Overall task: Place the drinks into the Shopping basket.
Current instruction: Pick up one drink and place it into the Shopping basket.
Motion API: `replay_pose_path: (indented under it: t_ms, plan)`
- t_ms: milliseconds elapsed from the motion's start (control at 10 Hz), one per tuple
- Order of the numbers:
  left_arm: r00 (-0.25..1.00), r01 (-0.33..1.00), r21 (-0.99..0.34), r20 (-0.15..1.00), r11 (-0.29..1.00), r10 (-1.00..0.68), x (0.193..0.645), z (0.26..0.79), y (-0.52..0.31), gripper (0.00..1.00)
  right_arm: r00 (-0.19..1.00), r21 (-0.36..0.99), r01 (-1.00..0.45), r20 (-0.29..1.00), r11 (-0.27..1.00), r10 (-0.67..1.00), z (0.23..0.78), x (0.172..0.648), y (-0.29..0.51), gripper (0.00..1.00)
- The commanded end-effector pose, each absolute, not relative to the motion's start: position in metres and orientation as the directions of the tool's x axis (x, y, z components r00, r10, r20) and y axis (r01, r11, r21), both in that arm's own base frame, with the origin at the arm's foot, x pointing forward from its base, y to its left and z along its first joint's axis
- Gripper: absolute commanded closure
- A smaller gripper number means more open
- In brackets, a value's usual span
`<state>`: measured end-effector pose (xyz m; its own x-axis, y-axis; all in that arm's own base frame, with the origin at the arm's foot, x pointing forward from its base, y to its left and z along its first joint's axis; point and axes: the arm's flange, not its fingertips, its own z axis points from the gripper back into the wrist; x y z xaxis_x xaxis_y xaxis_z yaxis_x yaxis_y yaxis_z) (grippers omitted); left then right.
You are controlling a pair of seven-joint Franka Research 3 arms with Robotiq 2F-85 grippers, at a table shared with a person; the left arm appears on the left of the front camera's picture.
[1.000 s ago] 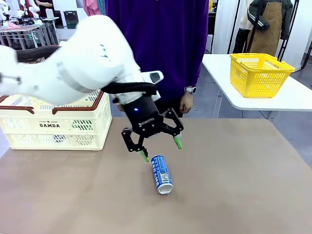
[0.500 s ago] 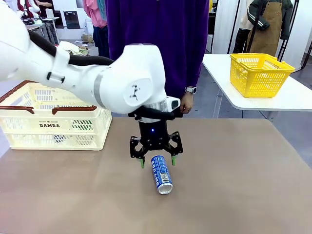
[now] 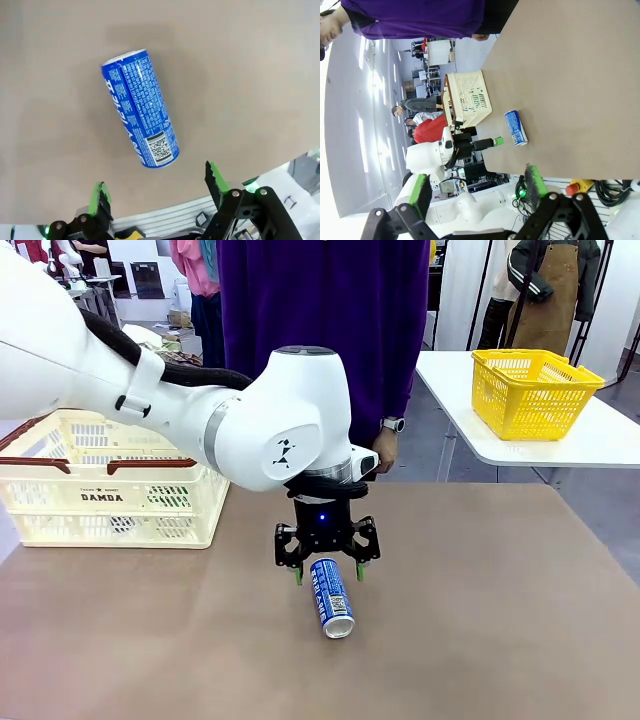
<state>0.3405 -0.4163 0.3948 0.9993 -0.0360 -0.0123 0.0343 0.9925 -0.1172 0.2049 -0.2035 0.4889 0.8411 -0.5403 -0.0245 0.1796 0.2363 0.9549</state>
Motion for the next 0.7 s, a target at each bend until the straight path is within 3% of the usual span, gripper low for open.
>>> replay_pose_path:
  t_ms: [0, 100, 600]
  plan:
    - [0.996, 0.027, -0.113, 0.083, 0.993, -0.017, 0.347, 0.383, -0.424, 0.00, 0.837, 0.962, 0.173, -0.030, 0.212, -0.547, 0.494, 0.207, -0.204, 0.00]
    - [0.990, 0.000, -0.115, 0.137, 0.993, 0.015, 0.352, 0.365, -0.426, 0.00, 0.837, 0.962, 0.173, -0.030, 0.212, -0.547, 0.494, 0.207, -0.204, 0.00]
    - [0.992, -0.023, -0.127, 0.123, 0.992, 0.039, 0.358, 0.312, -0.429, 0.00, 0.837, 0.962, 0.173, -0.030, 0.212, -0.547, 0.494, 0.207, -0.204, 0.00]
